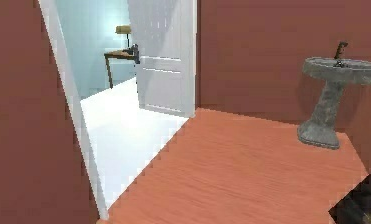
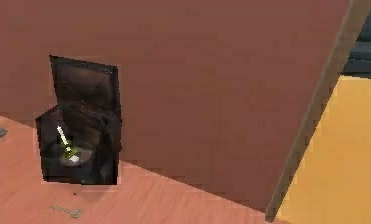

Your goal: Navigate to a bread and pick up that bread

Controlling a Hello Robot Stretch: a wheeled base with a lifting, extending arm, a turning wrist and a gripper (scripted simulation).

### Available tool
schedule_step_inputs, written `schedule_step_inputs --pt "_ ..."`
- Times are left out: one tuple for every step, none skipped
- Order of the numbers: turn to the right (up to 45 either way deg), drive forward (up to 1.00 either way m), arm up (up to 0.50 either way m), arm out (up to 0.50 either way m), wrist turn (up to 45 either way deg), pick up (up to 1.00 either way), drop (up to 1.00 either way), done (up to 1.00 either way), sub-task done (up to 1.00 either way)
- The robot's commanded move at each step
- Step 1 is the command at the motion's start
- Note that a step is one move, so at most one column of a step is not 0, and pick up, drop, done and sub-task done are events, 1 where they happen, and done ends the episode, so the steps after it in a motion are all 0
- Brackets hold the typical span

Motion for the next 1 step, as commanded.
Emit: schedule_step_inputs --pt "0.0 1.0 0.0 0.0 0.0 0.0 0.0 0.0 0.0"
